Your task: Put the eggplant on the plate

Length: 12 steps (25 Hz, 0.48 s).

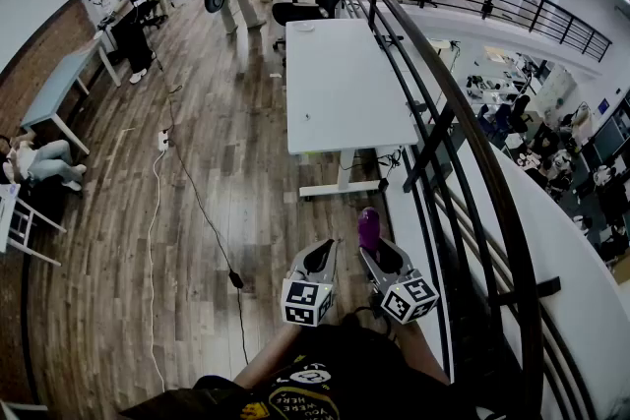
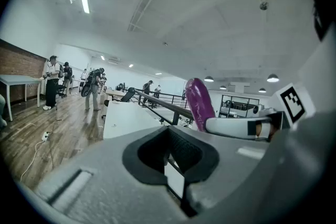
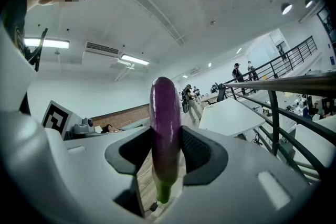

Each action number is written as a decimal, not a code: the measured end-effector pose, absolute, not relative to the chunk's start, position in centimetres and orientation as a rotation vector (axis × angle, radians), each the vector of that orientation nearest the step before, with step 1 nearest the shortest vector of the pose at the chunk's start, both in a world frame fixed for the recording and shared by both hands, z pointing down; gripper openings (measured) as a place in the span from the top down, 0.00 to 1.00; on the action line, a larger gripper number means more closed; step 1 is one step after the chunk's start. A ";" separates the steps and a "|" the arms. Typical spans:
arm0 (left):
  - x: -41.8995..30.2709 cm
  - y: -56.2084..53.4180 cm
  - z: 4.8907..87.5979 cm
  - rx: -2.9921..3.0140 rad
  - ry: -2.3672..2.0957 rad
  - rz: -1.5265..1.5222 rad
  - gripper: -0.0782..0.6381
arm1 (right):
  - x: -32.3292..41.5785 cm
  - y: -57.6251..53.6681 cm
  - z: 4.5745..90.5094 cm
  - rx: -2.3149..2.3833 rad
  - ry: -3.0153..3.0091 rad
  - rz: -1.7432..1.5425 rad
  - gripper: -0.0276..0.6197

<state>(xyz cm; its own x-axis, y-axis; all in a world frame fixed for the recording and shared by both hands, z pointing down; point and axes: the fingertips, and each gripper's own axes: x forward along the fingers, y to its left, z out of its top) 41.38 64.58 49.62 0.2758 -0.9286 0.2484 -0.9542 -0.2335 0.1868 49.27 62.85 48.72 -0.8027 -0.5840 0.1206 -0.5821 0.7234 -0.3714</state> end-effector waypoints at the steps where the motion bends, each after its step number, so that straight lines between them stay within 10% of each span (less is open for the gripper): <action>1: 41.5 64.5 49.9 2.250 -1.719 0.118 0.88 | 49.1 62.9 48.7 -0.974 2.914 -0.624 0.68; 12: 39.8 64.4 50.2 2.234 -1.735 0.109 0.88 | 46.9 62.8 48.6 -0.924 2.936 -0.617 0.68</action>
<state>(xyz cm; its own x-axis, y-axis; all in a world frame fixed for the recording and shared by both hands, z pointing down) 39.75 64.39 50.21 0.2639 -0.9325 0.2465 -0.9560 -0.2188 0.1955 46.88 62.80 48.62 -0.8268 -0.5509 0.1136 -0.5500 0.7495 -0.3684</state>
